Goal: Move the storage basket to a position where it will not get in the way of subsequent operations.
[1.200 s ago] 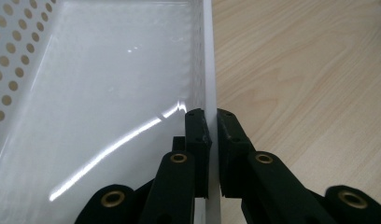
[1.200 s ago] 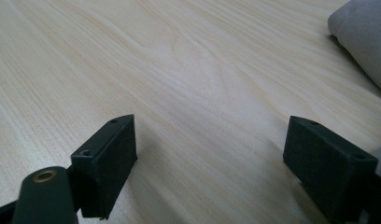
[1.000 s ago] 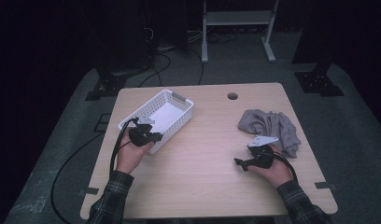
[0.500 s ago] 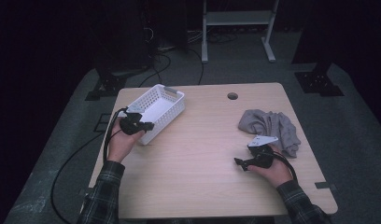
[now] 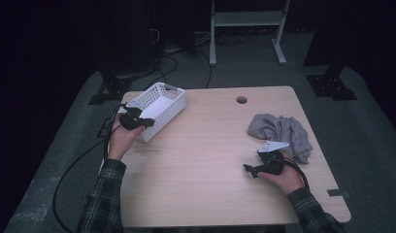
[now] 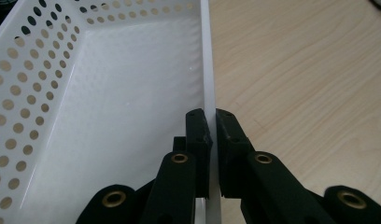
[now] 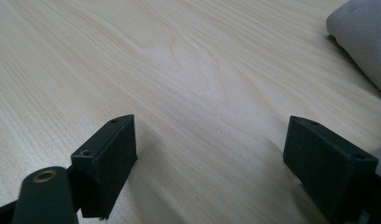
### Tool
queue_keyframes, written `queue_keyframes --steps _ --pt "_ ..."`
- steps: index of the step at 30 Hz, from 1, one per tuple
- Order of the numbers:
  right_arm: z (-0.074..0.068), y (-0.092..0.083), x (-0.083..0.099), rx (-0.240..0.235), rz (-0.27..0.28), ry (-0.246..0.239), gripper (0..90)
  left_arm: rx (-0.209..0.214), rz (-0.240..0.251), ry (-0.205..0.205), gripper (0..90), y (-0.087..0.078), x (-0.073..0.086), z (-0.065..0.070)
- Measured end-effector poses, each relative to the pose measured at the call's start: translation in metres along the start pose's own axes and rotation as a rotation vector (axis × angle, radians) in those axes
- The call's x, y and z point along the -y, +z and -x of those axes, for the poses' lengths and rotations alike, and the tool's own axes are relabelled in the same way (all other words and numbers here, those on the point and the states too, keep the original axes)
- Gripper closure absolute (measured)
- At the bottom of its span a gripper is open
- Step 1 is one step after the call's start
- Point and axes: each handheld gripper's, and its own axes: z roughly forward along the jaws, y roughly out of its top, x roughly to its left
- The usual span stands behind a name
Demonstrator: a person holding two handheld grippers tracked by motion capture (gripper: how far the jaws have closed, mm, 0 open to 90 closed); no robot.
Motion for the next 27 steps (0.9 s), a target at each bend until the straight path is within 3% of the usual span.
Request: queue_keyframes --steps 14,24,27 --pt "0.000 0.000 0.000 0.000 0.000 0.000 16.1 -0.076 -0.038 -0.027 85.2 0.011 0.008 -0.021" --pt "0.000 0.000 0.000 0.000 0.000 0.000 16.1 -0.090 -0.058 -0.023 84.9 0.016 0.011 -0.022" --pt "0.000 0.000 0.000 0.000 0.000 0.001 16.1 -0.081 -0.035 -0.032 80.0 0.015 0.012 -0.023"
